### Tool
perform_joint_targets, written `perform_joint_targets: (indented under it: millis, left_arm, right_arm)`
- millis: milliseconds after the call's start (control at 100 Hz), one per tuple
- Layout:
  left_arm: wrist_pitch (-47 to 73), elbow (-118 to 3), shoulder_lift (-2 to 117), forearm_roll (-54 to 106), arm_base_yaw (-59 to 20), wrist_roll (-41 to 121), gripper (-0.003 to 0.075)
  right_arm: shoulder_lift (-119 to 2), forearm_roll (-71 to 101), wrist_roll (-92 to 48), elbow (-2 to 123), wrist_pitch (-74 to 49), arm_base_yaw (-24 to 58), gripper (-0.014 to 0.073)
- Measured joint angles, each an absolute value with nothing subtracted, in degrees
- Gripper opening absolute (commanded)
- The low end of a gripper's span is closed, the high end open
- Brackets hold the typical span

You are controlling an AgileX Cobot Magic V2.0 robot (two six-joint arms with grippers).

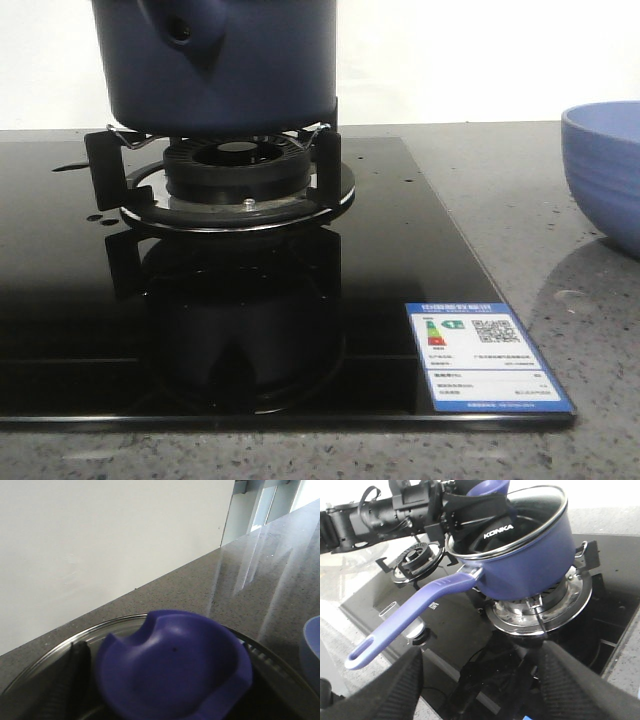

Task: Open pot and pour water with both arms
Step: 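Lift the glass lid up off the saucepan with the left gripper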

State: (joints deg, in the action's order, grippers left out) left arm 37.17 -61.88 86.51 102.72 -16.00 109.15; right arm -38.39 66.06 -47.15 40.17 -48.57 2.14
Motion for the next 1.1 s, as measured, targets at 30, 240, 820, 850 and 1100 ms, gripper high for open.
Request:
perform_joint_targets:
  millis: [30, 240, 820, 850, 1100]
  left_arm:
    - [37.5, -61.9, 86.5, 102.7, -16.0, 109.2, 0.033]
    - [38.2, -62.0, 86.6, 102.4, -16.0, 109.8, 0.0188]
    - [32.9, -64.4, 72.6, 95.7, -8.8, 98.6, 0.0191]
    - [32.7, -63.9, 71.2, 94.9, -8.1, 97.6, 0.0191]
    - [27.2, -54.0, 57.1, 93.1, -4.4, 93.2, 0.019]
  right_arm:
    - [-38.4, 66.2, -47.1, 40.2, -48.6, 2.1, 0.044]
    - [-38.4, 66.2, -47.1, 40.2, -48.5, 2.1, 0.044]
    - [-38.9, 66.5, -47.1, 40.2, -44.4, 2.1, 0.044]
    - [-39.0, 66.5, -47.0, 40.2, -43.7, 2.1, 0.044]
    - [-44.7, 63.8, -40.2, 41.9, -40.4, 2.1, 0.044]
